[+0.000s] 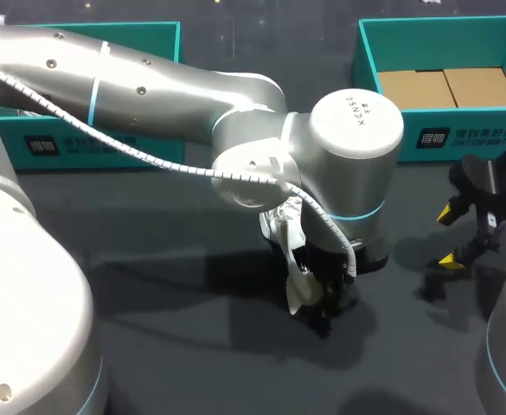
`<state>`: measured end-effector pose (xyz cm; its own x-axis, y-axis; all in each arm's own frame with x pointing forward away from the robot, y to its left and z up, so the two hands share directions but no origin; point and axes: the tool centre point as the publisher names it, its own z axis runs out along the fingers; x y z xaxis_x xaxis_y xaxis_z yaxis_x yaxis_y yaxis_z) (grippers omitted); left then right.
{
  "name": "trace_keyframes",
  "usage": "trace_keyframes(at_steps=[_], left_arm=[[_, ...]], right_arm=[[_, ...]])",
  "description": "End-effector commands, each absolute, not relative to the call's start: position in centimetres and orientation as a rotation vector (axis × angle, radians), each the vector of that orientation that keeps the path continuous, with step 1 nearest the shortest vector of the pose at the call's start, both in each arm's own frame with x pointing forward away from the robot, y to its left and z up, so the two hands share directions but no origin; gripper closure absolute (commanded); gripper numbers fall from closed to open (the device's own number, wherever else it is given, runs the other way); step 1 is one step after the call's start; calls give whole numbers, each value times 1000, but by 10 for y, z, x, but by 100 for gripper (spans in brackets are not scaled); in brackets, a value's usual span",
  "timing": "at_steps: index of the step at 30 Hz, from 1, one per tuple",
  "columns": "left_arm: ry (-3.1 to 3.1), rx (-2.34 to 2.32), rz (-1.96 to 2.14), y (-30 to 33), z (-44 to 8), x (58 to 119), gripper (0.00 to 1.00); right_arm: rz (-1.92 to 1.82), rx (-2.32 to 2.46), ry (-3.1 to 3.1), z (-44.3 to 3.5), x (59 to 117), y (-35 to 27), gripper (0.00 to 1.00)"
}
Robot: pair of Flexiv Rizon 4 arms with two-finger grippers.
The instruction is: Take the shoe out of the shoebox, open the shoe tongue, remove and reinsert the insole, then place the shoe into the shoebox
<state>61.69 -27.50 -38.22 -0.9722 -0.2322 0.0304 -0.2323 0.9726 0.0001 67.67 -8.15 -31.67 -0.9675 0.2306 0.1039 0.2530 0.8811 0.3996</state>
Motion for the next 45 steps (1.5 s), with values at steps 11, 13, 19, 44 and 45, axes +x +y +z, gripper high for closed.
trace_keyframes(at_steps=[11, 13, 19, 44, 45], left_arm=[[-3094, 381, -33, -277, -388, 616, 56], [-3090, 383, -39, -277, -389, 616, 60], [-3077, 375, -48, -277, -391, 616, 100], [-3077, 114, -24, -254, -316, 629, 100], [-3071, 89, -24, -253, -310, 631, 100]], right_arm=[[-647, -386, -2998, -316, 675, -82, 0], [-647, -386, -2998, -316, 675, -82, 0], [-647, -386, -2998, -316, 675, -82, 0], [-647, -386, -2998, -316, 675, -82, 0], [-647, -386, -2998, -316, 675, -82, 0]])
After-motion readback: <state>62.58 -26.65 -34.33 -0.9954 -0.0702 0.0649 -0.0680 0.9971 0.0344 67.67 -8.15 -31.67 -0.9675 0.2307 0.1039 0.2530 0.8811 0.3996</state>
